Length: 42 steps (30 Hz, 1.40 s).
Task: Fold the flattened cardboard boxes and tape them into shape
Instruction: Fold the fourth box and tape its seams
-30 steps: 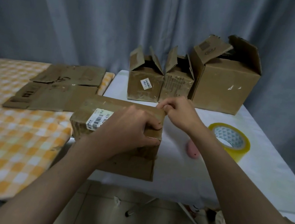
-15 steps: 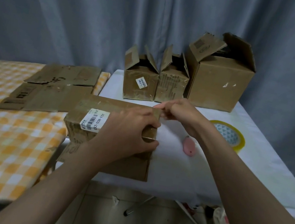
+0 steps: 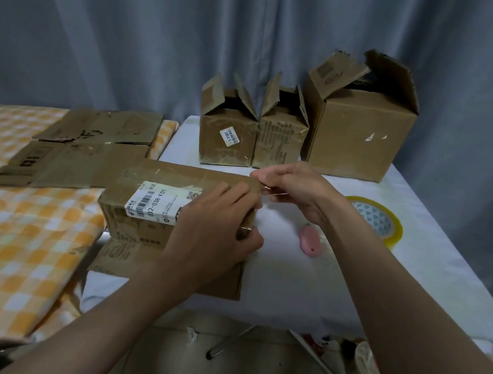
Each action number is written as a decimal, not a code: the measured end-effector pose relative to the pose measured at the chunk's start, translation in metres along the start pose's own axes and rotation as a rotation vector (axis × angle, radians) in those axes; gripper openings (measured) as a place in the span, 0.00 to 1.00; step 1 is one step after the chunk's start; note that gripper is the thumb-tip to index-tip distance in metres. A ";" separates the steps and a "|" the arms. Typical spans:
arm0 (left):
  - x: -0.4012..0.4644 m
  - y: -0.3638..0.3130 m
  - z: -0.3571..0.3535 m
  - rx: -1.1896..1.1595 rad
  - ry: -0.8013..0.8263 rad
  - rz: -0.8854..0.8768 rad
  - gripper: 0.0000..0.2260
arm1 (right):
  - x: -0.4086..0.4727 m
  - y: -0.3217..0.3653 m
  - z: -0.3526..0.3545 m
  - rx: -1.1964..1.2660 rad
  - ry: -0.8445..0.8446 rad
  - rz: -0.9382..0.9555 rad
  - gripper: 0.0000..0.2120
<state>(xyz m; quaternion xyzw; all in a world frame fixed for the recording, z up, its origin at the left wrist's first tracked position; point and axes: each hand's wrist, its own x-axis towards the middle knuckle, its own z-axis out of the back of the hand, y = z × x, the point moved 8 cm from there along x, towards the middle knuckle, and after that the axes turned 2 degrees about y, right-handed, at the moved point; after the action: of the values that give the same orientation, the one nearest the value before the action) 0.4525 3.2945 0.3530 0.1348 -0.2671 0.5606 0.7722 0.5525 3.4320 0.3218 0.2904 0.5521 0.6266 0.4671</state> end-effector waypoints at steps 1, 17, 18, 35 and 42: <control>-0.001 -0.001 -0.001 -0.009 -0.005 0.000 0.09 | 0.000 -0.001 0.001 0.010 0.008 -0.006 0.09; 0.000 0.007 -0.011 -0.109 0.214 -0.162 0.10 | -0.002 -0.013 -0.005 0.087 0.054 -0.028 0.06; 0.001 0.009 -0.011 -0.133 0.236 -0.163 0.11 | -0.004 -0.016 -0.003 0.046 0.007 -0.033 0.03; -0.005 0.024 -0.013 -0.300 0.164 -0.103 0.19 | -0.069 -0.020 -0.015 0.076 0.025 -0.019 0.21; -0.006 0.029 -0.009 -0.342 0.149 -0.045 0.22 | -0.098 -0.012 -0.034 -0.184 0.189 0.044 0.28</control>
<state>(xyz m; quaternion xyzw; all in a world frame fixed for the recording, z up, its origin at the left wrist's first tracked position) 0.4266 3.3037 0.3397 -0.0342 -0.2976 0.4979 0.8138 0.5647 3.3283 0.3173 0.1979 0.5274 0.7092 0.4239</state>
